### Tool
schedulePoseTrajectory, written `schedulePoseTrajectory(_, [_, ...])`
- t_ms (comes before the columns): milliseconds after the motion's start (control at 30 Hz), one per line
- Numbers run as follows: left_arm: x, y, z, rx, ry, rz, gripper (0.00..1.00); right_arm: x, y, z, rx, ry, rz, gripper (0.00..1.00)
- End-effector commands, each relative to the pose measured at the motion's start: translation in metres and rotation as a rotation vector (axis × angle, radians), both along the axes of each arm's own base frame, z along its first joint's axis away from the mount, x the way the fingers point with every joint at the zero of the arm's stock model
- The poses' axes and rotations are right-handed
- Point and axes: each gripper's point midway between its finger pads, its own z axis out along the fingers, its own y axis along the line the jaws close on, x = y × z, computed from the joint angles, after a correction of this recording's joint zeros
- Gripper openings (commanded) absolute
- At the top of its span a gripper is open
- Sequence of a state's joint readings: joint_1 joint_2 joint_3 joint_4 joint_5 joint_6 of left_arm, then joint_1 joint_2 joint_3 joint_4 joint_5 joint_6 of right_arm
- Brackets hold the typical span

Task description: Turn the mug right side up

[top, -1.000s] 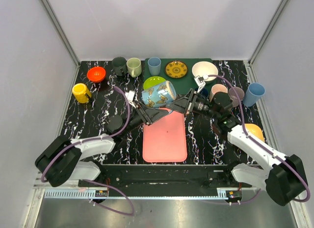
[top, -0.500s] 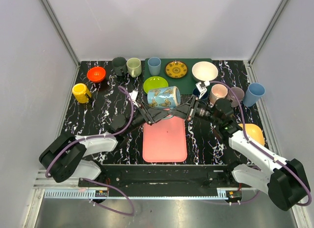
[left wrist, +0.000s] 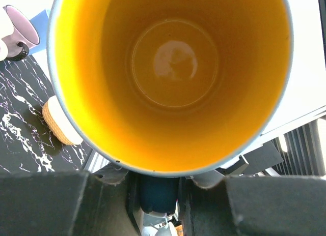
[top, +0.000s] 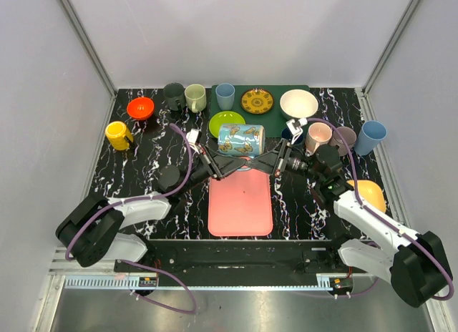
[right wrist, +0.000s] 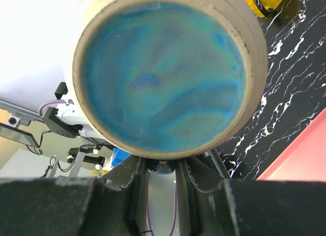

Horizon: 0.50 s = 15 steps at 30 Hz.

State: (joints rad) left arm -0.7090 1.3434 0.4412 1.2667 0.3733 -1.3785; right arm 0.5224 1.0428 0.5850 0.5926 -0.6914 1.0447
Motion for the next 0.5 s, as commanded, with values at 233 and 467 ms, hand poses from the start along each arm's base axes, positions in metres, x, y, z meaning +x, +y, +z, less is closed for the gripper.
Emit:
schedulePoseTrajectory(233, [-0.013, 0.031, 0.073, 0.085, -0.404, 0.190, 0.00, -0.016, -0.012, 0.049, -0.228, -0.200, -0.023, 0.69])
schedulePoseTrajectory(467, [0.049, 0.080, 0.053, 0.613, -0.345, 0.571, 0.00, 0.015, -0.072, 0.013, -0.581, -0.069, -0.367, 0.76])
